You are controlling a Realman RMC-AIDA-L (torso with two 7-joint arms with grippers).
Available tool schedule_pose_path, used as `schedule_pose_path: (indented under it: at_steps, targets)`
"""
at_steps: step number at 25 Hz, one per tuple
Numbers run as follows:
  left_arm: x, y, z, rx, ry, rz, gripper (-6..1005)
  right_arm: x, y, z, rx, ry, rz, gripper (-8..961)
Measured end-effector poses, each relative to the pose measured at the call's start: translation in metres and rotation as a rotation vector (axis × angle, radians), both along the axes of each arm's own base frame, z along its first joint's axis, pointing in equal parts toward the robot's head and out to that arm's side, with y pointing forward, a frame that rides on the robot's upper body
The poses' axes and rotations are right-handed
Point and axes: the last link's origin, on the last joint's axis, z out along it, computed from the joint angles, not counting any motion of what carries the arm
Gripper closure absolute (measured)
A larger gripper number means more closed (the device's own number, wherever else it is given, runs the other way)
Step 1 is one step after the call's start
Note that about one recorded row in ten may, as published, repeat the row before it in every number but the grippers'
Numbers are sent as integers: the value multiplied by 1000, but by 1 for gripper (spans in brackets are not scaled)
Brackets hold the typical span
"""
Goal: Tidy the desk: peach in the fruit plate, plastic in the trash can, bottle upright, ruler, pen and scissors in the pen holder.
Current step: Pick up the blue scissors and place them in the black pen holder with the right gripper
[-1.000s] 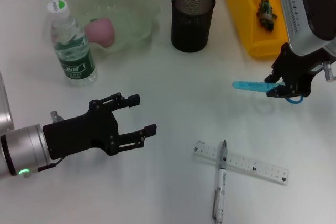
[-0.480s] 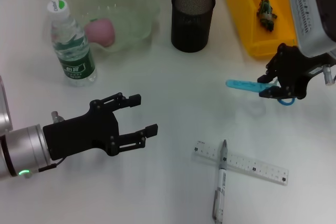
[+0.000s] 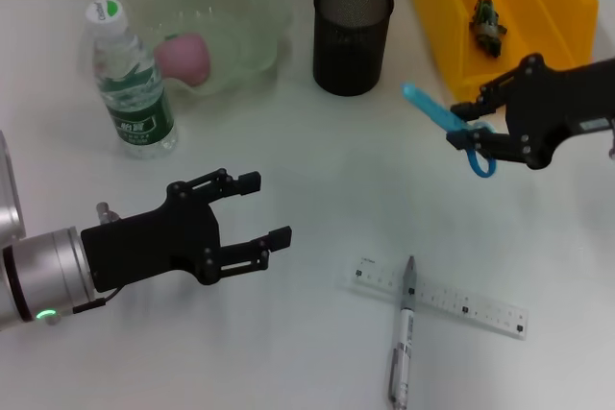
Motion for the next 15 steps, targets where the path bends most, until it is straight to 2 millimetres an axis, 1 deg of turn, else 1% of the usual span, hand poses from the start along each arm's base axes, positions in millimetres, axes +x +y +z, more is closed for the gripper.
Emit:
schedule_pose_path:
  at_steps: [4, 8, 11, 13, 14, 15]
  targets:
    - [0, 1, 1, 6, 2, -2, 197, 12, -12, -1, 54, 184, -67, 719]
    - [1, 3, 2, 15, 0, -1, 197, 21, -18, -1, 130, 385, -130, 719]
    - [1, 5, 3, 19, 2, -5, 197, 29, -22, -5, 166, 513, -180, 719]
    - [1, 5, 3, 19, 3, -6, 197, 32, -23, -8, 171, 565, -199, 719]
    - [2, 5, 3, 20, 2, -6, 197, 34, -25, -14, 173, 585, -193, 719]
    - [2, 6, 3, 23, 0, -6, 197, 34, -25, -14, 173, 585, -193, 719]
